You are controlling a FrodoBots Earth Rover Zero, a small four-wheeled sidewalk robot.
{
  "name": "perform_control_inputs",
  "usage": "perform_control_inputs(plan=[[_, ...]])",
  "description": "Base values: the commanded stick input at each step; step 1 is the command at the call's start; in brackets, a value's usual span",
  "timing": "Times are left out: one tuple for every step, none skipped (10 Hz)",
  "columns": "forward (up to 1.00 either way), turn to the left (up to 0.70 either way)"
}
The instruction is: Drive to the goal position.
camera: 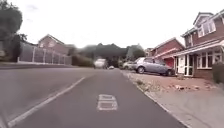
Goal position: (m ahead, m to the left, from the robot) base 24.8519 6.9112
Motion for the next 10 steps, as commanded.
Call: perform_control_inputs(plan=[[1.0,0.0],[1.0,0.0],[1.0,0.0],[1.0,0.0],[1.0,0.0],[1.0,0.0],[1.0,0.0],[1.0,0.0],[1.0,0.0],[1.0,0.0]])
